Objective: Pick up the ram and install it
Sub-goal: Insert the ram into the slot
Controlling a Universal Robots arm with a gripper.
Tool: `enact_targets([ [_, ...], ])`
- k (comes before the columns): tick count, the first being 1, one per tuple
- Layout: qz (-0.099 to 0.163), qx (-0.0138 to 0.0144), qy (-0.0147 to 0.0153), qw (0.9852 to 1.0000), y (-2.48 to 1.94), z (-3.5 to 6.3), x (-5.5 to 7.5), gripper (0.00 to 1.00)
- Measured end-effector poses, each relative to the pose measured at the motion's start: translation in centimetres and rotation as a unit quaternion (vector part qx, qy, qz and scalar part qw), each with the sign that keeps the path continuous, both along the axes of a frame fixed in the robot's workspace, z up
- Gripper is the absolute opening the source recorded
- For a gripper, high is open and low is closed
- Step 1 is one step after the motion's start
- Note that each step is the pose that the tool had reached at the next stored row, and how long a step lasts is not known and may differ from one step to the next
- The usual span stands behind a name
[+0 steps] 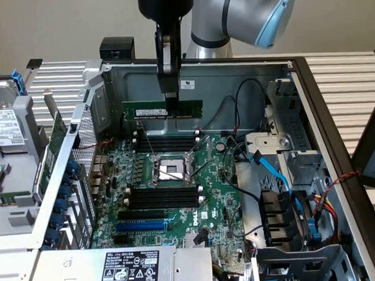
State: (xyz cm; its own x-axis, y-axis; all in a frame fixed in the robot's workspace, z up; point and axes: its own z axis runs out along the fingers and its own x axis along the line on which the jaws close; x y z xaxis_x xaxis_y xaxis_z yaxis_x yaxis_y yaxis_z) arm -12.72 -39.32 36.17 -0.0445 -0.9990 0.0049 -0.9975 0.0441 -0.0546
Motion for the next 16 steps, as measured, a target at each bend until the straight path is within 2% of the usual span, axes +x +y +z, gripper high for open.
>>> enact_targets([
  [2, 0.0, -0.0007, 0.0001, 1.0, 0.0, -0.05, 0.0, 0.13],
  [4, 0.0, -0.0045, 0.0003, 1.0, 0.01, -0.25, 0.0, 0.13],
  [10, 0.0, -0.0082, 0.0002, 1.0, 0.12, -1.26, 0.0, 0.13],
  [16, 0.0, -0.0136, 0.0002, 0.9999, 0.15, -2.18, 0.0, 0.13],
])
